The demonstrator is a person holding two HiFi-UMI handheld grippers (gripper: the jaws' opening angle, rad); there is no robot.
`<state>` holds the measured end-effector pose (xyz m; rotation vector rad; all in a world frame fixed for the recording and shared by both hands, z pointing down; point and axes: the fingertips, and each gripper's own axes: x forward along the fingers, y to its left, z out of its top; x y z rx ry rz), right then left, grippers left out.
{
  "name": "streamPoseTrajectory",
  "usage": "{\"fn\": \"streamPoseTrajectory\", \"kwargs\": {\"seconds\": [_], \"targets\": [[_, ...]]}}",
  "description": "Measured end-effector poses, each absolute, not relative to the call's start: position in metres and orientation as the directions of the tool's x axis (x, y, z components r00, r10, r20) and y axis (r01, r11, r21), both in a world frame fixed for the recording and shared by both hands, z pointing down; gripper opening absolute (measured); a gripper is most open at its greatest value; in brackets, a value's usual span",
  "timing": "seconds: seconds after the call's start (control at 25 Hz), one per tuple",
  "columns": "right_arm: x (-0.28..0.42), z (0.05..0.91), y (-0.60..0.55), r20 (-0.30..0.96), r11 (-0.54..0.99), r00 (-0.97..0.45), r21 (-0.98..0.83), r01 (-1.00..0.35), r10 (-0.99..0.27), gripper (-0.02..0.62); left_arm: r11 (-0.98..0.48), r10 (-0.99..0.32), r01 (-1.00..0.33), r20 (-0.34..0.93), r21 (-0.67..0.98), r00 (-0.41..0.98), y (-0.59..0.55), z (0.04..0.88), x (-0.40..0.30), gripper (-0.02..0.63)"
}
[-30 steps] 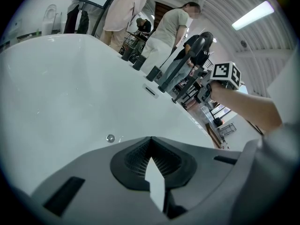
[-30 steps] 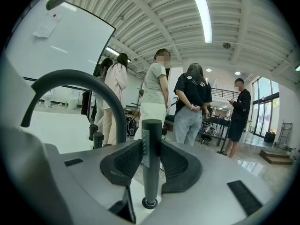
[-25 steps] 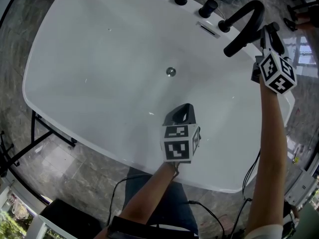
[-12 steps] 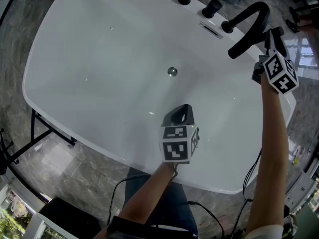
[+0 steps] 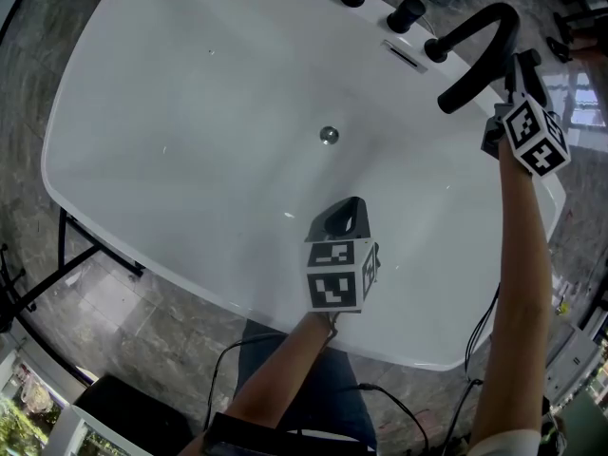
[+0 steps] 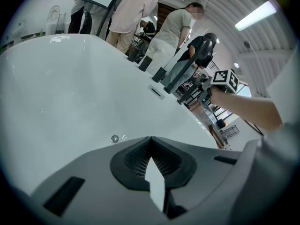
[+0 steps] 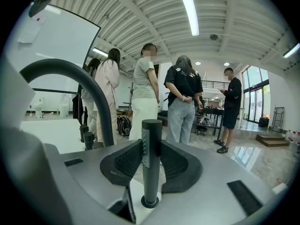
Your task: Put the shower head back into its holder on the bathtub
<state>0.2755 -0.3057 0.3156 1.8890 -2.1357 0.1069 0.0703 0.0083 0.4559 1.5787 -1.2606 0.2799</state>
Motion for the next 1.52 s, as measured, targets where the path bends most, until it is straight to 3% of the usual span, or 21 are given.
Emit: {"fn": "streamPoseTrajectory", "kwargs": {"seconds": [1.52], "targets": [[0.289, 0.334, -0.296, 0.284, 0.094, -0.069, 0.074, -0.993, -0.956, 0.124, 0.105, -0.565, -0.810, 0.705, 0.577, 0.429, 0.005, 0.459, 0.074, 0.003]]}}
